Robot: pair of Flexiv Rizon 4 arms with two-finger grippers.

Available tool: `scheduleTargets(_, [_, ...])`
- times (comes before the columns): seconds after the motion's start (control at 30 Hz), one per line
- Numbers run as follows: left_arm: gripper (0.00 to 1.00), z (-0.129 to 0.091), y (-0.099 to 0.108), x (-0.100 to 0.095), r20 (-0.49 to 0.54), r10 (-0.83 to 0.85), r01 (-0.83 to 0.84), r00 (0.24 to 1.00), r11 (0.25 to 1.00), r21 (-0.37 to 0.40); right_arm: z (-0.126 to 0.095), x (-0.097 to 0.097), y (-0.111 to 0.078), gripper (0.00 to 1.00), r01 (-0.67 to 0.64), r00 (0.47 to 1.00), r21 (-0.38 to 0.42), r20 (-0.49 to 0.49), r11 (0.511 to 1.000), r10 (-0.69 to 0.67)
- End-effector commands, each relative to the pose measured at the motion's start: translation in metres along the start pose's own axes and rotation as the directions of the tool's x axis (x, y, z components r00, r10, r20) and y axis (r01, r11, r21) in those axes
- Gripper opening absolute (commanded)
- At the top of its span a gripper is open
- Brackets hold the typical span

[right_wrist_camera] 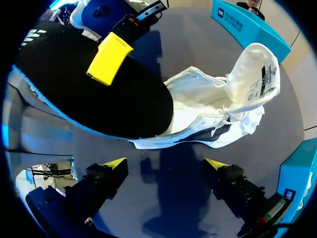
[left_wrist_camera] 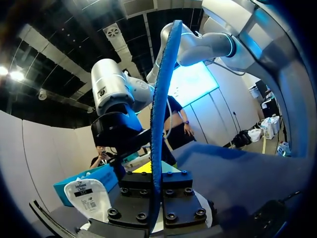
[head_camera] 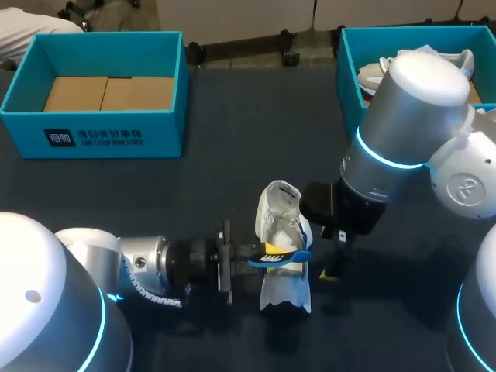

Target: Take the shoe out of the shoebox, open the shoe tongue, remove and reinsert the insole, then place the shoe into the shoebox

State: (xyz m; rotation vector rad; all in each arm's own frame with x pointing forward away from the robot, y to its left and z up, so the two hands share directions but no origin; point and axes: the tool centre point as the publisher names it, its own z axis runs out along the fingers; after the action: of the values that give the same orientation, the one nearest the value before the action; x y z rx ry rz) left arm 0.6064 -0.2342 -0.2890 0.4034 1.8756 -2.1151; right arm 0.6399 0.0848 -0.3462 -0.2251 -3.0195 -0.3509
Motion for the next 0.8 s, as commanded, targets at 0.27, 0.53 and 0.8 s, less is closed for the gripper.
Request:
scheduleTargets(0.27, [0.0,0.004,0.017,-0.002,0.005,0.032,-0.031,0.999,0.999,-0.032,0.001,0.001,-0.001,1.0,0.0,1.0,-0.001,0.001,1.0,0.0])
scheduleTargets(0.53, [0.0,0.0,0.026,-0.001,-0.003,0.052,-0.052,0.999,0.997,-0.053,0.001,0.001,-0.001,1.0,0.0,1.0,-0.001,0.001,1.0,0.0])
scheduleTargets(0.8, [0.0,0.0,0.034,0.0,-0.026,0.077,-0.078,0.997,0.995,-0.068,0.001,0.001,-0.001,1.0,0.0,1.0,-0.001,0.001,1.0,0.0])
